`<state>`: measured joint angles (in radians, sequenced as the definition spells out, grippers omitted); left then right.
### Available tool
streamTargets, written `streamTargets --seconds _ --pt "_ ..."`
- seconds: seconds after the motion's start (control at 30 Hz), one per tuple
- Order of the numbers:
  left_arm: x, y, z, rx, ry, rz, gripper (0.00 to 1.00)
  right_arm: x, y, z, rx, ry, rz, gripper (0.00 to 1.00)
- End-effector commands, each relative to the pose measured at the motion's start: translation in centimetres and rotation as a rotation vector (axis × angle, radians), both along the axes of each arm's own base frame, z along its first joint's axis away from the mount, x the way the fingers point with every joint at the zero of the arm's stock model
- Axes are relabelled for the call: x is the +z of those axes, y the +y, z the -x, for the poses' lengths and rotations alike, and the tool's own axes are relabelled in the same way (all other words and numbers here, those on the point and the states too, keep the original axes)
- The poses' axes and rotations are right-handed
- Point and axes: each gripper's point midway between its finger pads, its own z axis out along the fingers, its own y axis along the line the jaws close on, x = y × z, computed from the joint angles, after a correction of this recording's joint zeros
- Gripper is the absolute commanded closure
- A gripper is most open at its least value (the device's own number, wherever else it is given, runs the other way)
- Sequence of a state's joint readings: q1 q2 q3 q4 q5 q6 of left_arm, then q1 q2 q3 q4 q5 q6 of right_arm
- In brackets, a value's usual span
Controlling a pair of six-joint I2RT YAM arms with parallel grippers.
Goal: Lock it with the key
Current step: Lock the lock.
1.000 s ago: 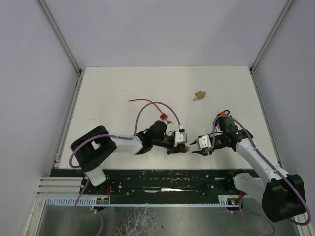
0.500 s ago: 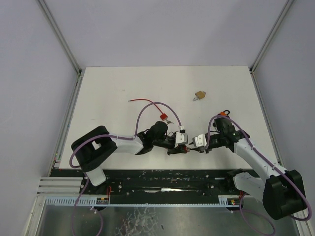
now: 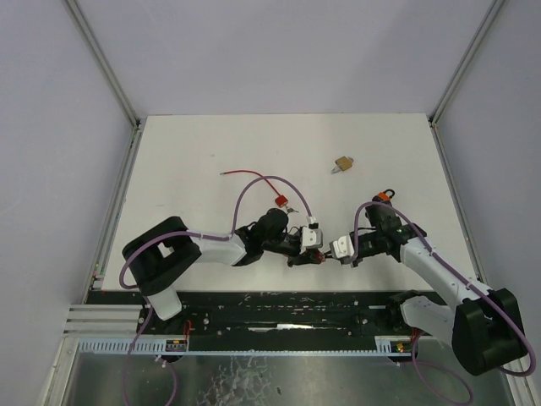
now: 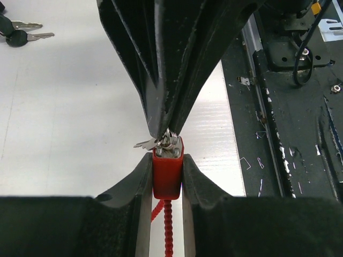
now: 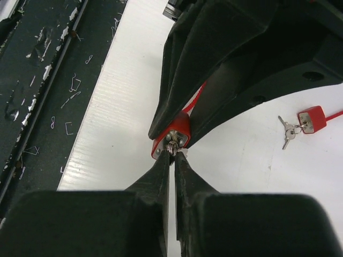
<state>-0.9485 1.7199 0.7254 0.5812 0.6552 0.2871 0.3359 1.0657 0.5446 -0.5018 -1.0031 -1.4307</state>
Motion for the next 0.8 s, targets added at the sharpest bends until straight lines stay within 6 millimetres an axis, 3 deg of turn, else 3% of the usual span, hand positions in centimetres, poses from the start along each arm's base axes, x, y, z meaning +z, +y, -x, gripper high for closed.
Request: streamTargets --seconds 0.0,0.3,0.47,0.63,0.77 --pt "0.8 -0.9 0.3 -0.035 0.004 0.021 1.0 1.1 0.4 0.5 0.085 -0.087 -0.016 0.99" --pt "-1.8 0.7 0.6 -0.09 0.078 -0.075 1.0 4.5 -0.5 0.3 0.121 -0.358 -0.024 1.0" --pt "-3.1 1.6 -0.2 -0.066 0.078 -0.145 1.0 6.1 -0.8 0.6 0.089 -0.316 -0.067 1.0" --pt "-1.9 1.7 -1.9 0.037 0.002 -0.108 1.0 6.8 -0.5 0.9 0.058 -0.191 -0.108 1.0" --pt "-0.4 1.6 -0.3 -0.042 0.038 -0.07 1.0 7.5 -0.5 0.9 0.033 -0.152 -0.125 1.0"
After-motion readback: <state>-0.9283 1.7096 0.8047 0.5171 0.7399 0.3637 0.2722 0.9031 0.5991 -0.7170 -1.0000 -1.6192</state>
